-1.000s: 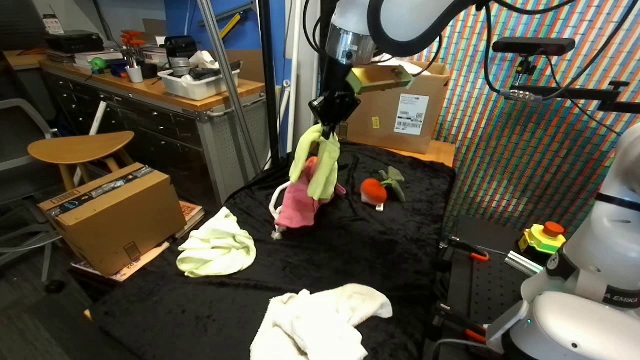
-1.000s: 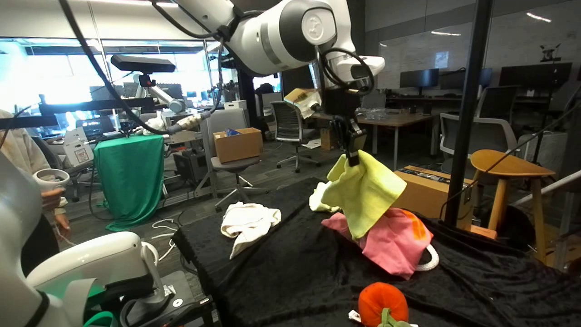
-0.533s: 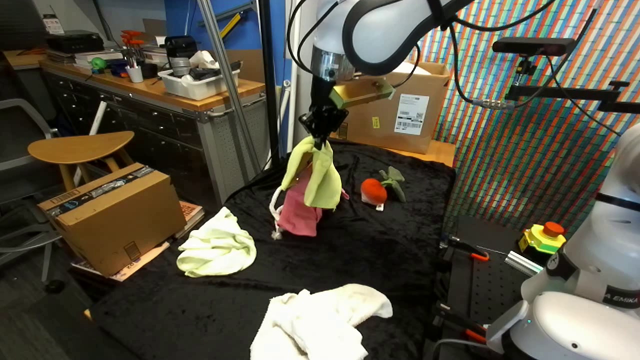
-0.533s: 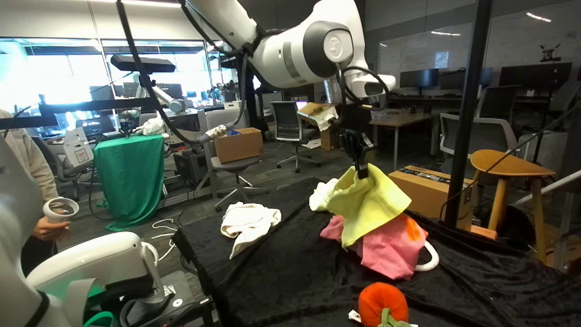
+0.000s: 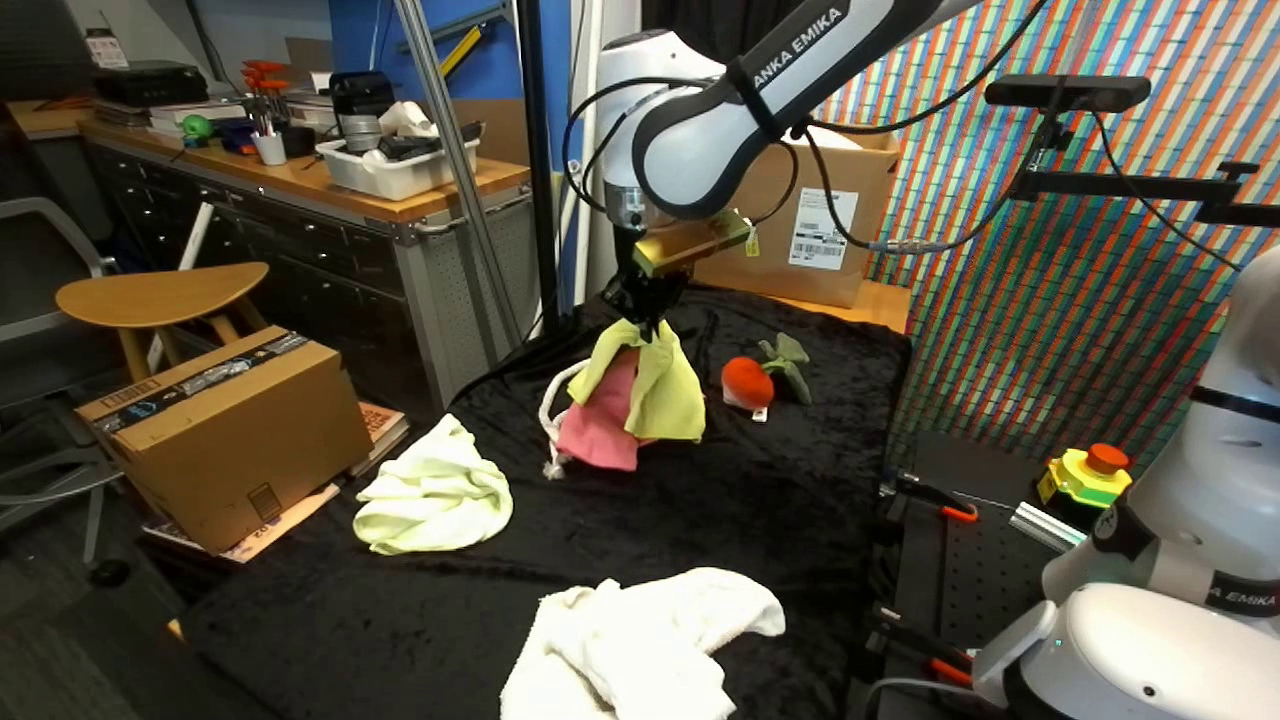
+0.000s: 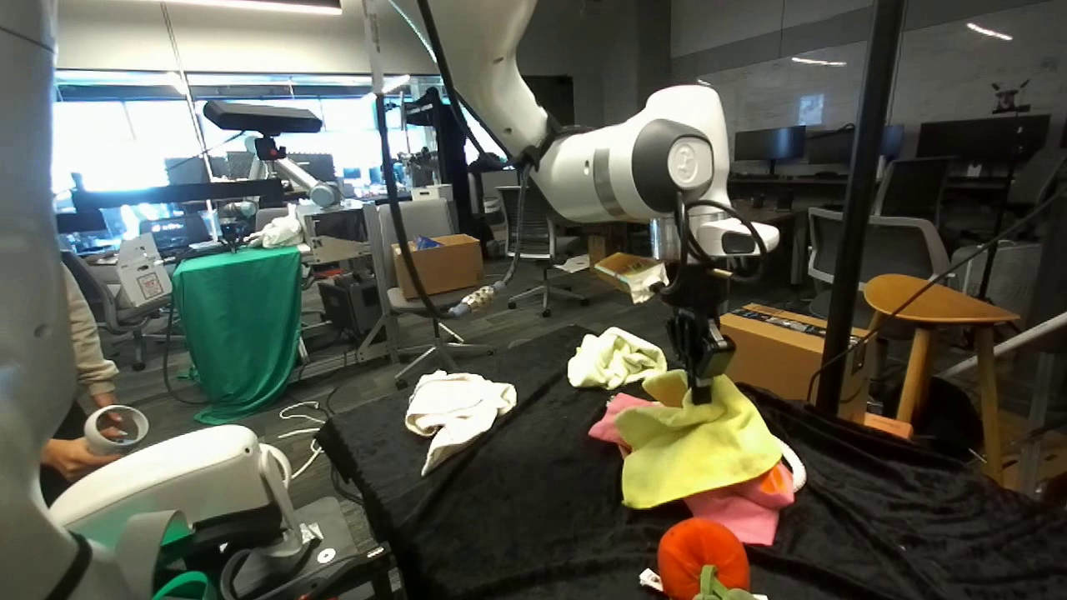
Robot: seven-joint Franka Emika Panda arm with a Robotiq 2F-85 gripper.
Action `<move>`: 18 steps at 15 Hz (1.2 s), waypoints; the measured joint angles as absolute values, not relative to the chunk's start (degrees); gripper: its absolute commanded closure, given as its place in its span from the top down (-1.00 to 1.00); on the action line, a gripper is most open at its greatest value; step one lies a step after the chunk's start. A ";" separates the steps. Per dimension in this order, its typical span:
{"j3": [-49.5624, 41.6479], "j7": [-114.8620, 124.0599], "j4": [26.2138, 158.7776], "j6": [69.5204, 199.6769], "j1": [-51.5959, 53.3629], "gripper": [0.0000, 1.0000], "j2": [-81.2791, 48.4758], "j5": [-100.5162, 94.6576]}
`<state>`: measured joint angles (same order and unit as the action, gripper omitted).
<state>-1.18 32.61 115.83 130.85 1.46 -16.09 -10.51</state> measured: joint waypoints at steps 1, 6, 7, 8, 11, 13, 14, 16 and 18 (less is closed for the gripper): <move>-1.77 33.14 114.50 129.96 1.67 -0.96 -17.72 -10.52; -3.11 33.62 109.67 126.59 2.79 -0.38 -22.83 -10.51; -3.17 33.62 109.16 126.07 3.01 -0.37 -23.16 -10.51; -3.20 33.62 108.80 125.56 3.20 -0.30 -23.26 -10.51; -3.46 33.52 108.31 124.80 3.98 0.15 -22.71 -10.74; -3.49 33.46 108.37 123.80 4.46 0.46 -21.36 -11.60; -3.49 33.41 108.46 122.84 4.75 0.60 -20.29 -12.43; -3.45 32.66 108.68 120.80 5.37 0.90 -17.79 -13.51; -3.17 31.78 109.13 119.29 5.97 1.00 -14.84 -14.88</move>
<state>-3.17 31.78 109.13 119.29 5.97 -14.84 -14.88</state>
